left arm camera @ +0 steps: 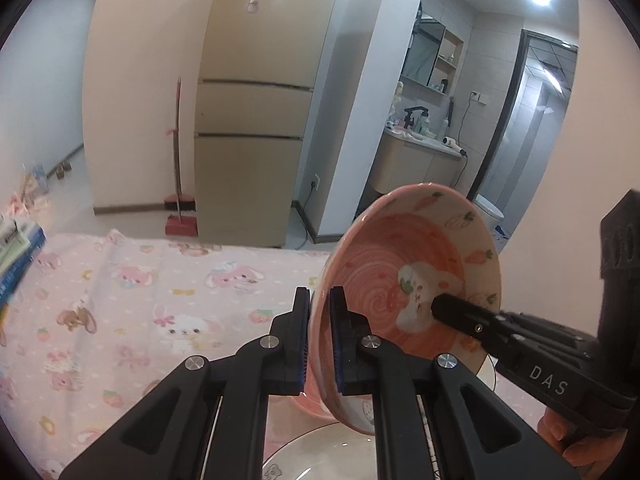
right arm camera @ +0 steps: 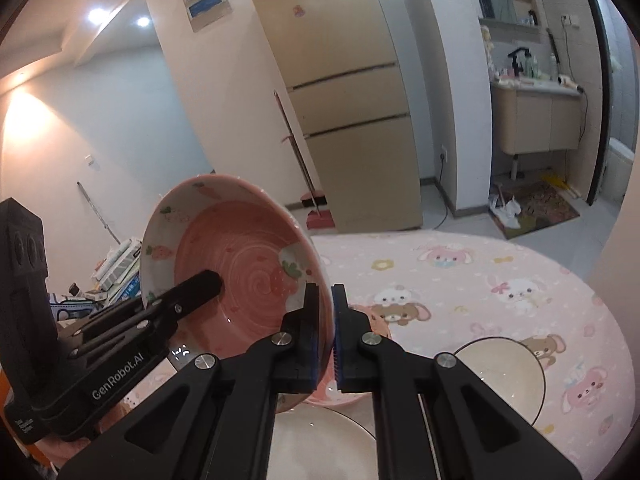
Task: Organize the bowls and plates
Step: 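Lift the pink bowl with both grippers and tilt it up off the table, then carry the pink bowl with both grippers and lower it into the other pink bowl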
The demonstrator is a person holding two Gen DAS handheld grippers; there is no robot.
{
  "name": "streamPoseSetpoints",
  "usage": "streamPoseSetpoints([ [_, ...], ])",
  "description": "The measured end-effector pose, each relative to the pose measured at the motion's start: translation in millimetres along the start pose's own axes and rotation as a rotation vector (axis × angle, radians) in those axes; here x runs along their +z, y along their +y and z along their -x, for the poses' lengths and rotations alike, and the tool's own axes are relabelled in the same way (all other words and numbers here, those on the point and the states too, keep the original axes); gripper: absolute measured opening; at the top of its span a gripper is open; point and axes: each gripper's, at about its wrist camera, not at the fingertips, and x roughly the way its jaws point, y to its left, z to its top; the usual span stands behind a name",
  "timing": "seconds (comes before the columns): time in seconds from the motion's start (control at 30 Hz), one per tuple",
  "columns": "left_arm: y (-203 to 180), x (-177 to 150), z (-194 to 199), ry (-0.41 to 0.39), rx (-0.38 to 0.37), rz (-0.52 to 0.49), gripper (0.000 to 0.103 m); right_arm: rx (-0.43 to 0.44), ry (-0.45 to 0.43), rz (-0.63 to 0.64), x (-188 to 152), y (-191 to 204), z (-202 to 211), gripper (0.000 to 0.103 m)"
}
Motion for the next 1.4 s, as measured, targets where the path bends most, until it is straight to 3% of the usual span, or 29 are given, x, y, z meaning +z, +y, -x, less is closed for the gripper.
streamPoseSetpoints([
  [0.47,17.5,-23.3,-60.1,0.174,-0.005,0.050,0.010,-0.063,0.130,-0.035,-17.2,-27.2,-45.1,0.006],
  [0.93,25.2,-35.3,-89.4,0.215,-0.054,0.061,0.010,-0.091,0.196,-0.071,-24.5,-42.6,-66.4,0.006],
  [1.1,24.4,-40.2,-97.5,0.240,-0.038,0.048,0.010,-0.091,0.220,-0.087,-26.2,-47.8,-74.7,0.006],
  [1.4,16.7,-49.1,-108.9,0.358,0.010,-0.009,0.010,-0.109,0.274,-0.078,-32.5,-49.0,-84.7,0.007],
])
